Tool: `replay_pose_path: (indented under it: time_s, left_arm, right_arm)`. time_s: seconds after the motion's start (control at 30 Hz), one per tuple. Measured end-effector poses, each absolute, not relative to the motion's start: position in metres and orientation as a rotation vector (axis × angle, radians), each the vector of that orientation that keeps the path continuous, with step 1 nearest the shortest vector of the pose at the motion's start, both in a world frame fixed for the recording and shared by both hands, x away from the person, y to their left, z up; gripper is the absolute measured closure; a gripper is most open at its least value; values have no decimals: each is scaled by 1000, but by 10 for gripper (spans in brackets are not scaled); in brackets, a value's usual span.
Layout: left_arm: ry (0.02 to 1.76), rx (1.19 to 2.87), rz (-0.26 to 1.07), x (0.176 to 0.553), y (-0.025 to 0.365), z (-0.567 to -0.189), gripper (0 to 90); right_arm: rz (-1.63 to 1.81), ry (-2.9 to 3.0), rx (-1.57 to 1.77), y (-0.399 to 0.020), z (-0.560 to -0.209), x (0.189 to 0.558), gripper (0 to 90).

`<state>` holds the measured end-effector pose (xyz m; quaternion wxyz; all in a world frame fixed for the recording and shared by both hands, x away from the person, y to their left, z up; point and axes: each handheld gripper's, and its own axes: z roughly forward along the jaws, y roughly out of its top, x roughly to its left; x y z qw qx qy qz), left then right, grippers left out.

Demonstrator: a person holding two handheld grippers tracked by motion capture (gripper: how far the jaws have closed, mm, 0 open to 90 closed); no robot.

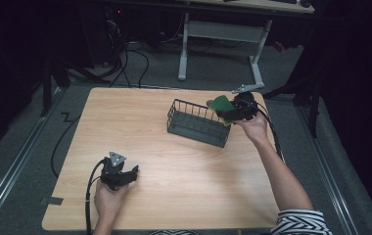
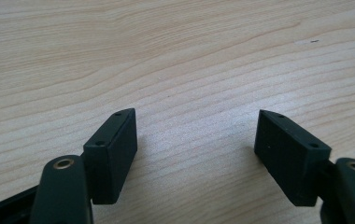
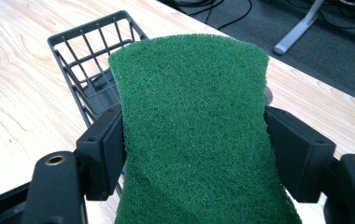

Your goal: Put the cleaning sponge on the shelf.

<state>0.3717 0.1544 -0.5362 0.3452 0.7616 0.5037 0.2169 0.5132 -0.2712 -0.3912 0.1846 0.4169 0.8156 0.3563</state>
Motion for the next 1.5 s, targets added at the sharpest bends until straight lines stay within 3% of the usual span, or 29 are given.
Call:
replay_pose_path:
  time_s: [0.83, 1.33, 1.5]
  left_arm:
    - [1307, 1978, 564, 372, 154, -536, 303]
    - [1308, 1978, 565, 372, 154, -536, 303]
    - [1308, 1978, 565, 372, 154, -536, 303]
  right_arm:
    - [913, 2398, 1137, -246, -416, 534, 269]
    - [936, 2447, 1156, -247, -420, 539, 215]
    - [925, 2437, 1152, -248, -418, 538, 282]
